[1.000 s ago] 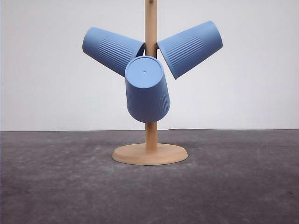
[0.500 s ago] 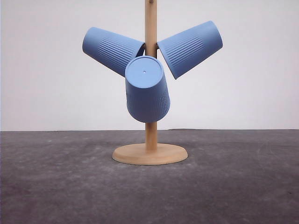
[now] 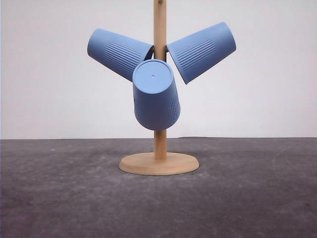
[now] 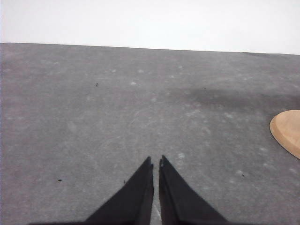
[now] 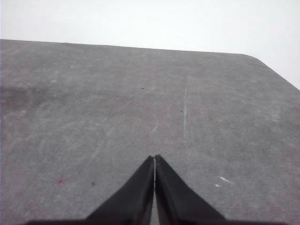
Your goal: Place three cups
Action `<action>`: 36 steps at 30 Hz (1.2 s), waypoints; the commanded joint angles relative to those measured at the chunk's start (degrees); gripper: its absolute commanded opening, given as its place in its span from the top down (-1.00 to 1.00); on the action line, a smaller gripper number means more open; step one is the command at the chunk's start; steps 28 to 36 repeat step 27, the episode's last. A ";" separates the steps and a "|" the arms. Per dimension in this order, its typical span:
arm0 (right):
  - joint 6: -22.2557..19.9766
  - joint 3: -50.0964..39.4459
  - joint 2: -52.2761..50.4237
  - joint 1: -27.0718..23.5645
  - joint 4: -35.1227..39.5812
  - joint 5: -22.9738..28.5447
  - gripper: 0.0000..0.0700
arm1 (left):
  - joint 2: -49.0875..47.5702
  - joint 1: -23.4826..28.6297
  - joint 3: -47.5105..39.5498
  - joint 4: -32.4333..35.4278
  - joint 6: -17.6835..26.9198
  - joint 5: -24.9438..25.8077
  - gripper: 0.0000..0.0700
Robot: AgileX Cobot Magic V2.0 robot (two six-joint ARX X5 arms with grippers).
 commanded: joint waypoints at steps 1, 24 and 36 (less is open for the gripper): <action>-0.22 -0.11 0.00 0.15 0.37 0.03 1.00 | -0.07 -0.02 -0.79 0.55 0.13 -0.11 1.00; -0.22 -0.11 0.00 0.15 0.37 0.04 1.00 | -0.07 -0.02 -0.79 0.55 0.13 -0.11 1.00; -0.22 -0.11 0.00 0.15 0.37 0.02 1.00 | -0.07 -0.02 -0.79 0.55 0.13 -0.11 1.00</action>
